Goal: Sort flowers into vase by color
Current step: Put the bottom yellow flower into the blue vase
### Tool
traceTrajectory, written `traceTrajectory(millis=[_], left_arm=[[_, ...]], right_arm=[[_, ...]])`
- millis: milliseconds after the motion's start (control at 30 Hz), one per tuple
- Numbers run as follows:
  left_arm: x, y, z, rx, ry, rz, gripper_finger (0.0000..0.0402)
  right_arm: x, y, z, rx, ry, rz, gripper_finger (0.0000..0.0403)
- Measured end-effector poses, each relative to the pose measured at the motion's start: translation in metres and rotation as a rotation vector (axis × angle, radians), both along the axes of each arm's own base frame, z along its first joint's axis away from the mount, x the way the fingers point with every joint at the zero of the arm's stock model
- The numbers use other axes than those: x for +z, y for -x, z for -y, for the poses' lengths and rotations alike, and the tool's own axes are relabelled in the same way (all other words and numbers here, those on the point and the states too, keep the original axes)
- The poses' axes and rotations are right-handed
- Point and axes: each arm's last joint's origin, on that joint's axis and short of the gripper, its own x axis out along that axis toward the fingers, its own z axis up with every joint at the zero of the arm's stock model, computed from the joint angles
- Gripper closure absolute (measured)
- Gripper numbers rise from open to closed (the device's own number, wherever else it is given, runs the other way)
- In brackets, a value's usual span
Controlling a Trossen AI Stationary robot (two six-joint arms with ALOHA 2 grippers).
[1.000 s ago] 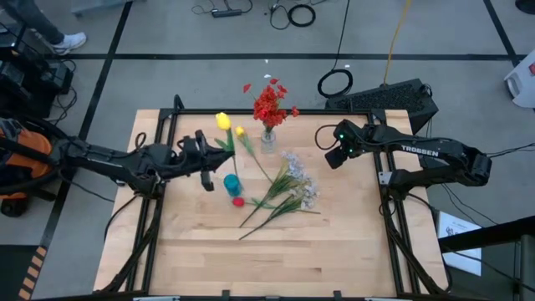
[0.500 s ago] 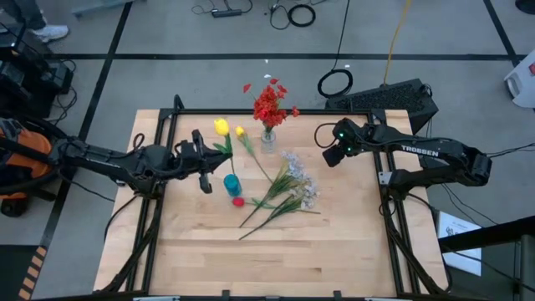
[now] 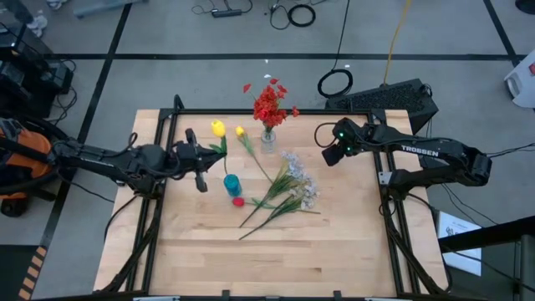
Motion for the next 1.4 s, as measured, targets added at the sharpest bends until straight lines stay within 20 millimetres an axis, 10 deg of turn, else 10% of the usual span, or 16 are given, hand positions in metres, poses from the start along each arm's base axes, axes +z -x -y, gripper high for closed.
traceTrajectory(millis=[633, 1400], left_arm=[[-0.006, 0.0, -0.001, 0.038, -0.026, -0.051, 0.0389], [-0.078, 0.004, -0.002, 0.031, 0.205, 0.042, 0.0382]], right_arm=[[0.001, -0.002, 0.001, -0.023, 0.003, 0.03, 0.025], [0.001, -0.002, 0.001, -0.025, 0.001, 0.03, 0.025]])
